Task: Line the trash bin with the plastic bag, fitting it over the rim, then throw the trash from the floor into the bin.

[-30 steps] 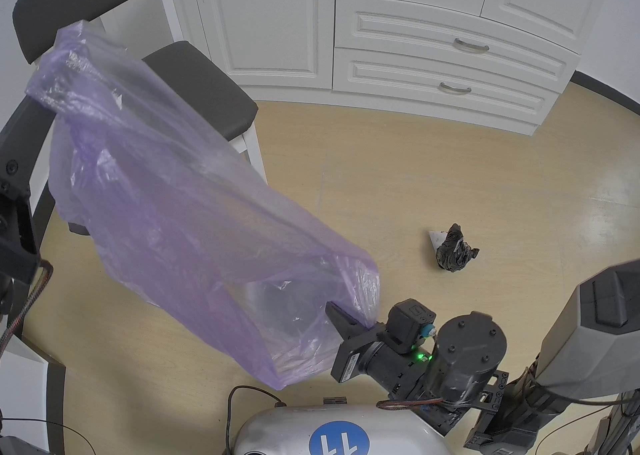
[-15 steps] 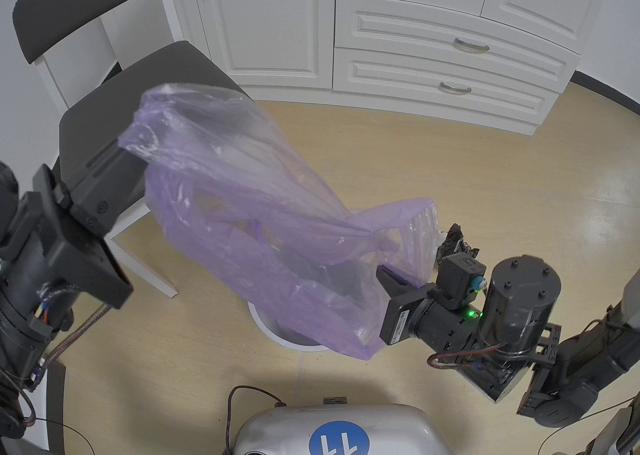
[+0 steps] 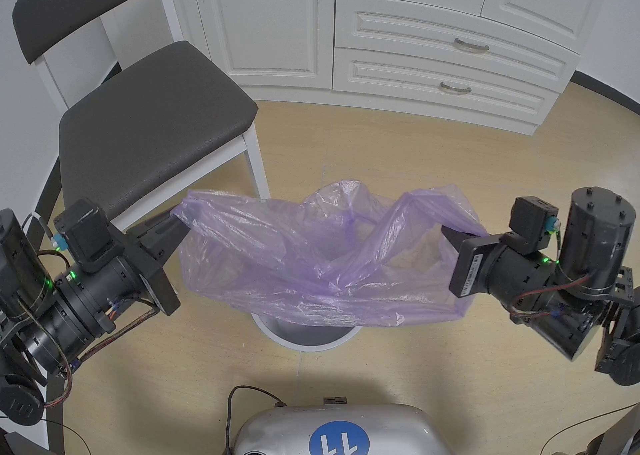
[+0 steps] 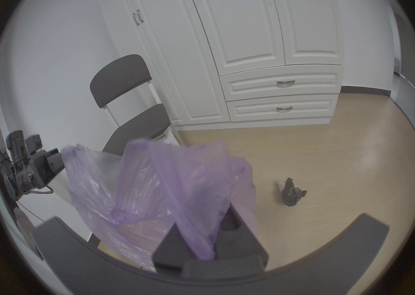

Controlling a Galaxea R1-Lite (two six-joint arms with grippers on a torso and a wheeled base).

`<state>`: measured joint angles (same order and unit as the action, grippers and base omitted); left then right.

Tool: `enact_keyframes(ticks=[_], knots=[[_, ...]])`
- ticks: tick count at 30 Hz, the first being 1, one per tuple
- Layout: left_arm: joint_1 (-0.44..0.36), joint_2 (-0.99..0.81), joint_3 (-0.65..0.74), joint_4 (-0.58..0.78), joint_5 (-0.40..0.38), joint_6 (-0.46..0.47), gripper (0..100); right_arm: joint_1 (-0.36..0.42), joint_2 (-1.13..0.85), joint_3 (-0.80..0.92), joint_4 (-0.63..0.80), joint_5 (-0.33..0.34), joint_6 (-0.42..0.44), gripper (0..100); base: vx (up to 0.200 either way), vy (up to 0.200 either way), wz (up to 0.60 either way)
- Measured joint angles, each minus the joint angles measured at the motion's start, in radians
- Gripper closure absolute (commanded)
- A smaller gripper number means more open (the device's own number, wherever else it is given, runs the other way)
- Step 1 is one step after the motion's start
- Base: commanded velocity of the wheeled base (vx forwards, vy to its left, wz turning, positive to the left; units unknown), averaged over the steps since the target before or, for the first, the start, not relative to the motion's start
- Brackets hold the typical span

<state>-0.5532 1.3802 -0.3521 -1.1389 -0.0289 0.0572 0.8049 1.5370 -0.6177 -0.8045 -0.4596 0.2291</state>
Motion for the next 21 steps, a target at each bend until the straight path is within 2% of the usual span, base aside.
enact_keyframes(ticks=[6, 16, 21], knots=[[0.032, 0.009, 0.016, 0.067, -0.004, 0.03, 100, -0.007, -0.097, 0.012, 0.16, 0.002, -0.027, 100, 0.0, 0.0, 0.0], [0.113, 0.011, 0.043, 0.073, -0.013, 0.07, 100, -0.039, -0.155, 0.121, 0.161, -0.002, -0.212, 100, 0.0, 0.0, 0.0], [0.149, 0.011, 0.066, 0.067, -0.064, 0.079, 100, -0.05, -0.175, 0.185, 0.16, 0.0, -0.301, 100, 0.0, 0.0, 0.0]])
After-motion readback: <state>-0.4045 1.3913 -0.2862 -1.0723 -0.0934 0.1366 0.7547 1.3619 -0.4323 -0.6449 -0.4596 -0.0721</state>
